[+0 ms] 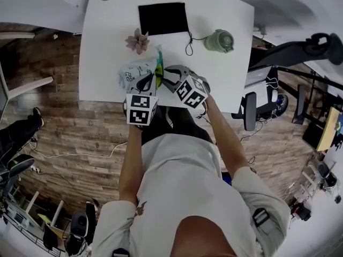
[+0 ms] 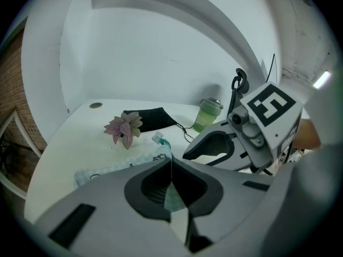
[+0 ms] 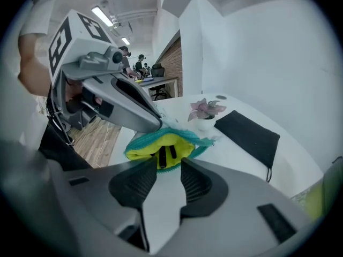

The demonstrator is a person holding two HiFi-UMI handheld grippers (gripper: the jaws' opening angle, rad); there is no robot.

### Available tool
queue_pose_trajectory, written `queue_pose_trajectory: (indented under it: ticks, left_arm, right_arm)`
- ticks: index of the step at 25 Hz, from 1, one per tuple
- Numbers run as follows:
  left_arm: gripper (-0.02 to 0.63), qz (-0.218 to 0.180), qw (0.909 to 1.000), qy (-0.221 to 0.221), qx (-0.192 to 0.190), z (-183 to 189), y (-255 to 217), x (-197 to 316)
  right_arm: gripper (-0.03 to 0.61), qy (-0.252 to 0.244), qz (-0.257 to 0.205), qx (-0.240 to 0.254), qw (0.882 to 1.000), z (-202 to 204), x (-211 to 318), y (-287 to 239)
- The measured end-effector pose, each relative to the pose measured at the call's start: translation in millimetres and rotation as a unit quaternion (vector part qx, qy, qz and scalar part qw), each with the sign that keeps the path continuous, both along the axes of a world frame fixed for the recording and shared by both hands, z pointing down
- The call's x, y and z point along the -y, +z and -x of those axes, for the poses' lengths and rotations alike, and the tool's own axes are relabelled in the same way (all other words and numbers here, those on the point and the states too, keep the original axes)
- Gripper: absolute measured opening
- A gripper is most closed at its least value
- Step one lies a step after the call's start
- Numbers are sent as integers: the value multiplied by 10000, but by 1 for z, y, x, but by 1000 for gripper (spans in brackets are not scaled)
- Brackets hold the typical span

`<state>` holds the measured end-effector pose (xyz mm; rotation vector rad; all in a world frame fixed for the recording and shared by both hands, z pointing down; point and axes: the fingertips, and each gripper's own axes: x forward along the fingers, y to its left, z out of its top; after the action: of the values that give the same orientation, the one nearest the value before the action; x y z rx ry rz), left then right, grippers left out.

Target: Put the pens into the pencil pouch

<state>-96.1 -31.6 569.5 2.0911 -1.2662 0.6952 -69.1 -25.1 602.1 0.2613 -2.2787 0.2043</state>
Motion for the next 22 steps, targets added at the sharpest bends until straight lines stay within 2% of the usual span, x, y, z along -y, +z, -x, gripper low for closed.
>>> queue_pose_trajectory:
  ticks: [8, 14, 22]
  left_arm:
    - [5, 46, 9999, 98, 74, -8, 6, -5]
    - [56, 100, 9997, 206, 11, -20, 9, -10]
    - [132, -277, 9995, 113, 28, -30, -14, -7]
  right_arm:
    - [153, 346, -145, 102, 9992, -20, 0, -17]
    - [153, 651, -297, 258, 9971, -36, 1, -36]
    - [167, 1255, -830, 703, 9861, -57, 6, -81]
